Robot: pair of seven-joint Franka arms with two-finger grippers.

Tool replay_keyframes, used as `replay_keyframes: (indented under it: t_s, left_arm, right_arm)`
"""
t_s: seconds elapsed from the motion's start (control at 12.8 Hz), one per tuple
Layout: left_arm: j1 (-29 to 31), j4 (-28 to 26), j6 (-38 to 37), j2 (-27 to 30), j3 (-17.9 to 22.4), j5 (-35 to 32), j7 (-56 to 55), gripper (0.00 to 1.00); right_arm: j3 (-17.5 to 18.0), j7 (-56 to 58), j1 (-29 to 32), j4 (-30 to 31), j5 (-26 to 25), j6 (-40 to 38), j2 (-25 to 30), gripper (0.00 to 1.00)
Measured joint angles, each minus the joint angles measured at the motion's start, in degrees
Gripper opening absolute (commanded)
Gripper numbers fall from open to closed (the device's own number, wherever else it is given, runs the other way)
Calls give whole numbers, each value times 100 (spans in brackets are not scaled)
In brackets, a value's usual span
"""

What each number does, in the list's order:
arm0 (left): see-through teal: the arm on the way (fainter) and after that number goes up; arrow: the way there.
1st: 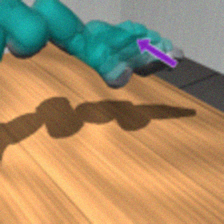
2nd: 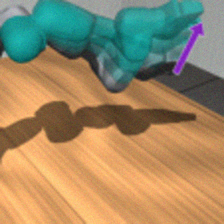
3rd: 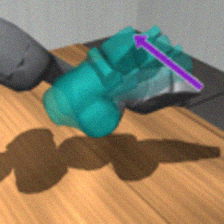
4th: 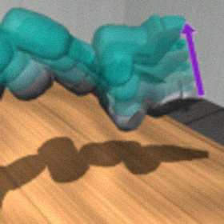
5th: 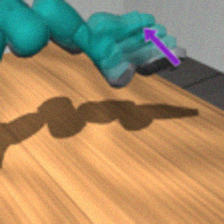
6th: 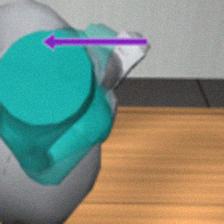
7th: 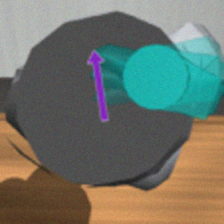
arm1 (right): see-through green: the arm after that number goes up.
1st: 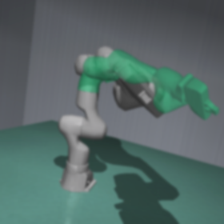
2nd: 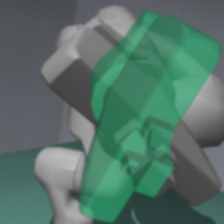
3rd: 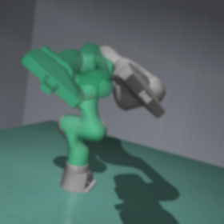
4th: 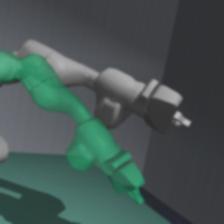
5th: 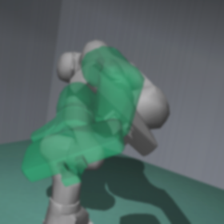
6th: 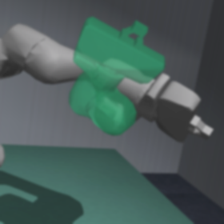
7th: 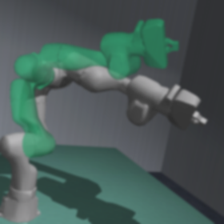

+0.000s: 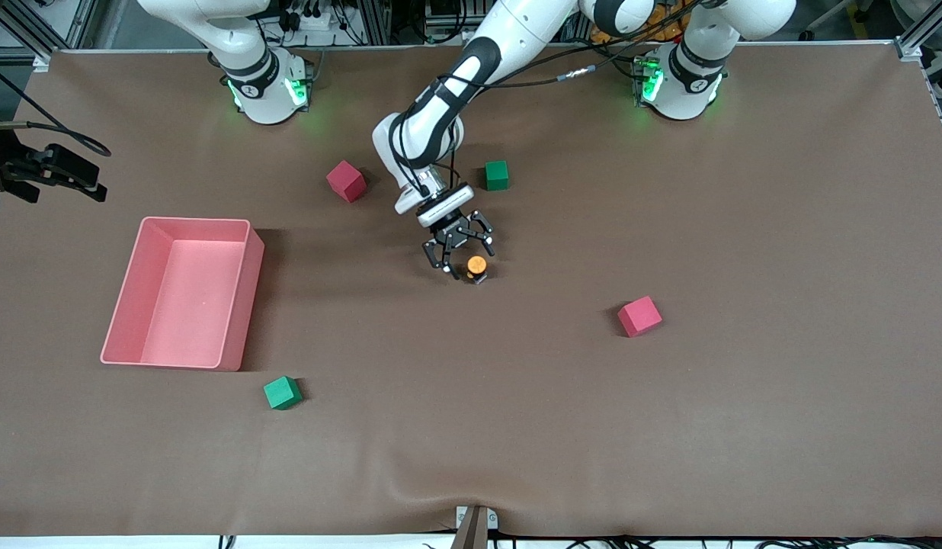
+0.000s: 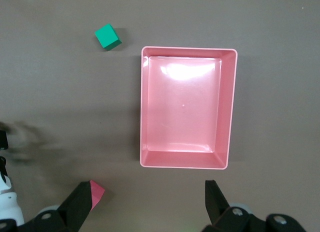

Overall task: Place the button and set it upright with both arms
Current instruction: 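Lower the button upright onto the table with the left gripper, then open the left gripper and lift it away from the button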

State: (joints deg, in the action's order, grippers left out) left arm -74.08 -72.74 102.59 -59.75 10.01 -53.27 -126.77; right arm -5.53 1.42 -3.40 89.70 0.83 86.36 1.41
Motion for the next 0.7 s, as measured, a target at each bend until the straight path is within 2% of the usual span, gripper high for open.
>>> replay_keyframes:
  t_s: [0.23,0.55,0.7]
  left_arm:
    - [-74,78,-508,396,-109,473,1349,100]
    - [1,79,-603,1040,-99,1040,2514,100]
    - [137,87,-609,1372,-76,1594,2903,100]
  right_arm:
    - [-45,-4,11,-2,-3,0,0,100]
    - [-49,-71,41,-3,-8,9,0,100]
    - [-53,-88,85,-5,-22,8,0,100]
